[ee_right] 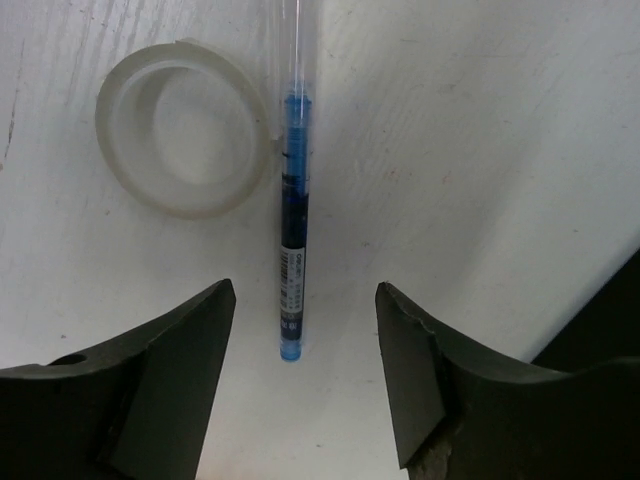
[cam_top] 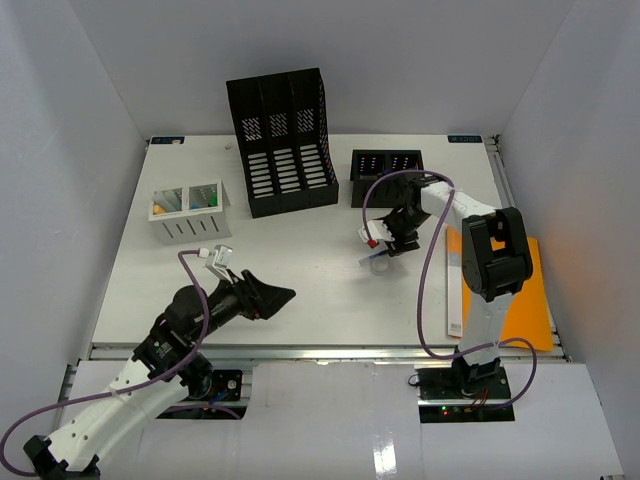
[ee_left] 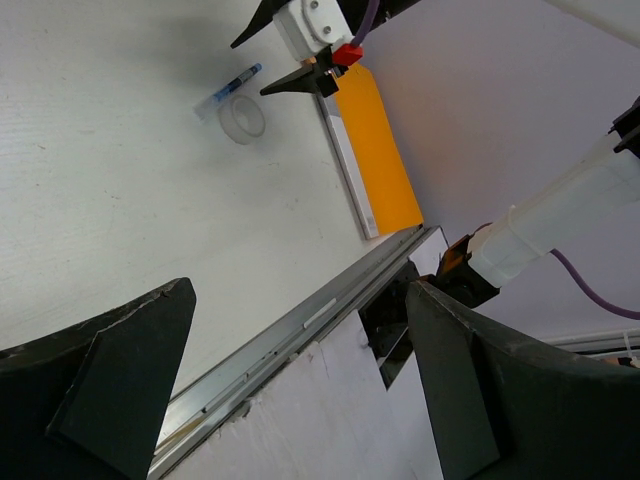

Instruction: Organize the desk

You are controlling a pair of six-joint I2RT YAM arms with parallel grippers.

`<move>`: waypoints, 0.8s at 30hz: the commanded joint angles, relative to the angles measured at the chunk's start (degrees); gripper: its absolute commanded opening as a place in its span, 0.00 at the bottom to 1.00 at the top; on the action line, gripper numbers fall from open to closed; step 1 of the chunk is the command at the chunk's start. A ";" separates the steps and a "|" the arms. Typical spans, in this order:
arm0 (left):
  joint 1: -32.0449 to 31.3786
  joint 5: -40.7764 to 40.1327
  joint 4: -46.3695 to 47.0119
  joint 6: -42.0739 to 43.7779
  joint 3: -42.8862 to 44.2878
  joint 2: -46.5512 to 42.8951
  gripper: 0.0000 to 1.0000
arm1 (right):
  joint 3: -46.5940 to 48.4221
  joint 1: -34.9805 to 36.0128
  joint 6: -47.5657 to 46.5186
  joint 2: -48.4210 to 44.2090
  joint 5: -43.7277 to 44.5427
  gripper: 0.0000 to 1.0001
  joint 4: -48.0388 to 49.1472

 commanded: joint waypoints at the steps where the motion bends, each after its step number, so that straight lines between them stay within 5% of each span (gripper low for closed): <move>1: -0.20 0.67 1.00 -0.93 -0.59 0.28 0.98 | 2.65 0.73 2.89 2.33 2.12 0.61 0.12; 24: -0.20 2.78 7.92 -5.42 -2.81 5.25 0.98 | 0.90 1.98 7.65 4.56 3.24 0.22 0.18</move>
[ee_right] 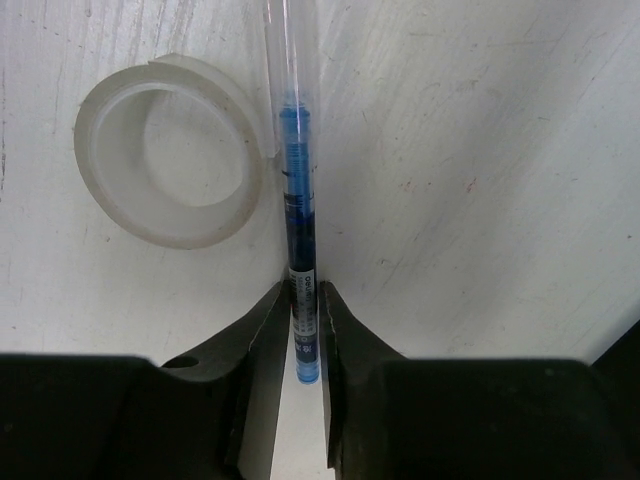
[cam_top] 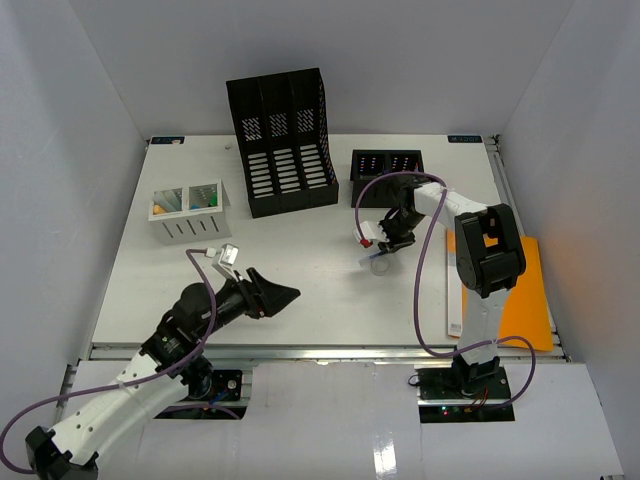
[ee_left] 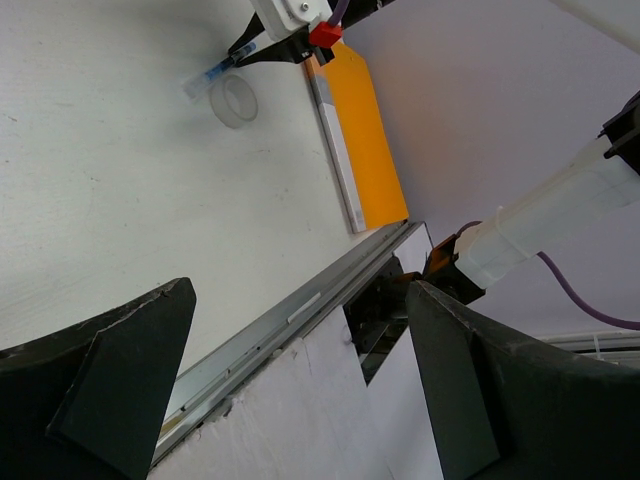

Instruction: Organize the desk

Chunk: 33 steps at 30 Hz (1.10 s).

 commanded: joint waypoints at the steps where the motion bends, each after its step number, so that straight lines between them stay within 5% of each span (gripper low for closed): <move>1: -0.20 1.31 3.70 -1.33 -0.84 2.10 0.98 | -0.15 0.31 1.54 1.67 0.34 0.21 -0.11; 10: -0.29 2.28 8.83 -2.48 -1.01 5.76 0.98 | 0.37 0.31 7.12 1.24 -1.68 0.08 0.07; 33: -0.28 0.98 13.50 -2.10 0.25 7.16 0.98 | 3.44 0.31 15.17 -8.98 -11.09 0.08 -2.64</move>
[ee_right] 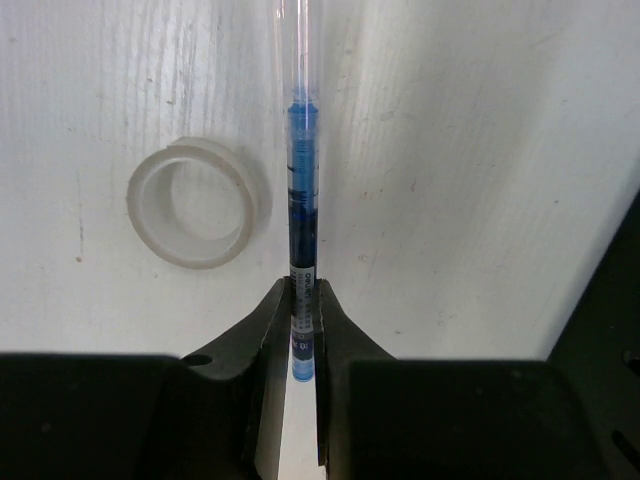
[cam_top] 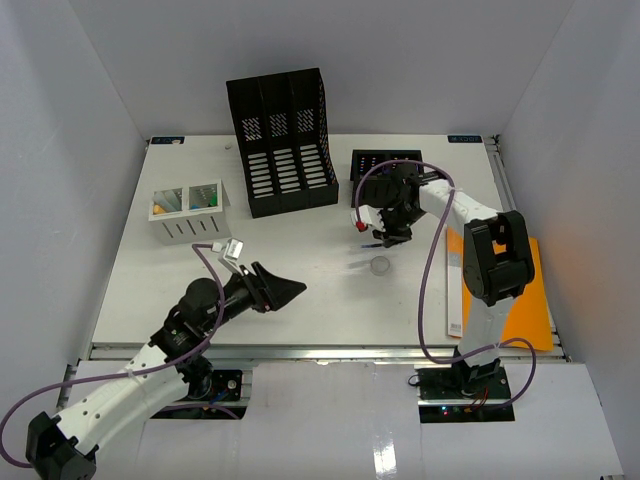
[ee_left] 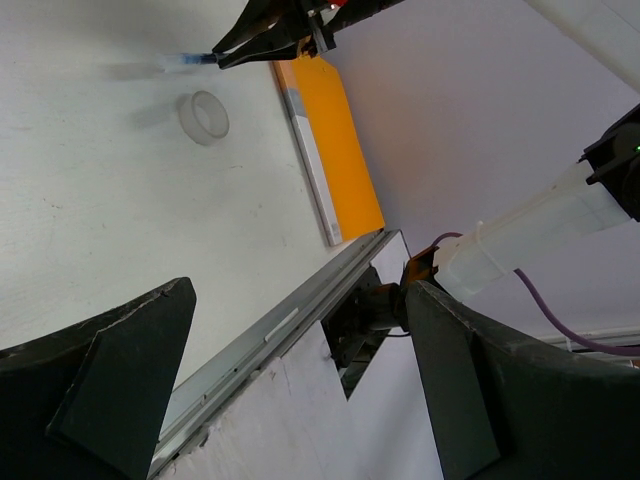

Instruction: Organize the desk

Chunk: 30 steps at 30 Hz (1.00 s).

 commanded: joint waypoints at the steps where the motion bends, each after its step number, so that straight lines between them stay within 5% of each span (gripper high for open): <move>1: -0.26 -0.76 3.50 0.01 0.93 0.27 0.98 | 2.42 0.25 2.07 -4.83 -5.27 0.08 -2.44; 16: -0.20 3.43 8.08 4.80 3.07 6.41 0.98 | -1.53 8.39 2.89 -18.12 -10.83 0.08 -2.33; 30: -0.20 11.83 4.61 12.06 7.13 9.60 0.98 | -7.53 22.24 4.26 -27.71 -5.91 0.08 1.84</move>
